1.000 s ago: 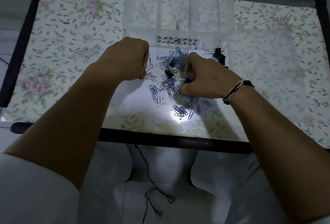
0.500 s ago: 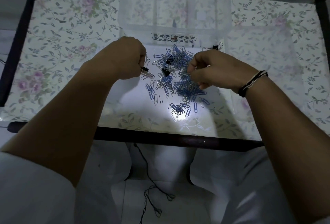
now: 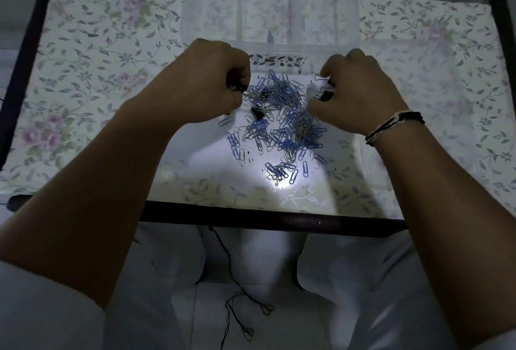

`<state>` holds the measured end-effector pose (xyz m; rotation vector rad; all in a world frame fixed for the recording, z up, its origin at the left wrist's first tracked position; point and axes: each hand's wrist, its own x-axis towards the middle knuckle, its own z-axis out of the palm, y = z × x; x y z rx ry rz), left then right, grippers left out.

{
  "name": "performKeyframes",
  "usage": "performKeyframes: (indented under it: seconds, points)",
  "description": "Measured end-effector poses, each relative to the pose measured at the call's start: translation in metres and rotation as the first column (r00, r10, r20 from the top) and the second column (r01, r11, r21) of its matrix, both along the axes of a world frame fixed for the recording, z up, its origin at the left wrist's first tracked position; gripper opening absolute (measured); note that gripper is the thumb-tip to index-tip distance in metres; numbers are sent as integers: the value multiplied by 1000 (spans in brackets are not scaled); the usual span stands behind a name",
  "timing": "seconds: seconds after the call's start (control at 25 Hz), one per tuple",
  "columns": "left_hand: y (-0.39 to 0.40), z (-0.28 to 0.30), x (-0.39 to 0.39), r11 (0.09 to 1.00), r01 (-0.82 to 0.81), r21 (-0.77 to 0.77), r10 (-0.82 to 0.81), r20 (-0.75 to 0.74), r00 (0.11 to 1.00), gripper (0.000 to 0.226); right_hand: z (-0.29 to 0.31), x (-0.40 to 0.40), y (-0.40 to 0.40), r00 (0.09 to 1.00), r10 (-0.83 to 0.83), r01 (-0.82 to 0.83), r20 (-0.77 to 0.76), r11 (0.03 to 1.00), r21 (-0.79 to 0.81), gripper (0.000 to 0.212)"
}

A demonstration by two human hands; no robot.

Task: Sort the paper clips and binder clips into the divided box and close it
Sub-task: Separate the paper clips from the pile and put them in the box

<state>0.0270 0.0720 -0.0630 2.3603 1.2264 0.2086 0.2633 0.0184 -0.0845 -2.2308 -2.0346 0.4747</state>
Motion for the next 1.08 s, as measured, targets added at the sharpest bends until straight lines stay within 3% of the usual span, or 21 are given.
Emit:
performKeyframes:
  seconds: [0.08,0.16,0.28,0.4,0.56,0.64,0.72,0.8,0.88,1.0,1.08]
  points:
    - [-2,0,1,995,-54,-78,56,29,998,13,0,-16,0,971,38,-43,-235,999,-14,47]
    - [-3,0,3,987,-89,-136,96,42,994,12,-1,-34,-1,881,21,-65,-473,995,-77,35]
    - [-1,-1,3,968,-124,-218,138,53,989,11,-7,-40,0,846,27,-42,-533,999,-16,12]
    - [1,2,-1,944,-120,-307,145,59,988,12,-4,-33,1,847,50,-74,-529,997,-24,8]
    - [3,6,-7,925,-105,-366,127,37,991,10,1,-21,1,624,-92,-128,-776,968,-218,7]
    - [7,4,-14,942,-142,-305,138,-34,990,9,1,-17,2,678,-62,-128,-732,971,-201,7]
    - [12,-3,-21,962,-170,-213,137,-161,977,11,-1,-17,0,823,91,-255,-560,941,-222,9]
    - [14,-11,-24,975,-176,-132,140,-245,959,19,-5,-20,-2,886,256,-372,-388,891,-262,11]
    - [14,-17,-18,984,-173,-46,158,-235,959,30,-9,-25,1,916,252,-315,-311,934,-172,17]
    - [6,-25,6,994,-106,-1,105,-127,986,34,-24,-37,4,959,218,-204,-179,975,90,30]
    - [-4,-33,23,998,-67,-11,66,-115,991,39,-37,-44,5,964,257,-252,-71,965,73,46]
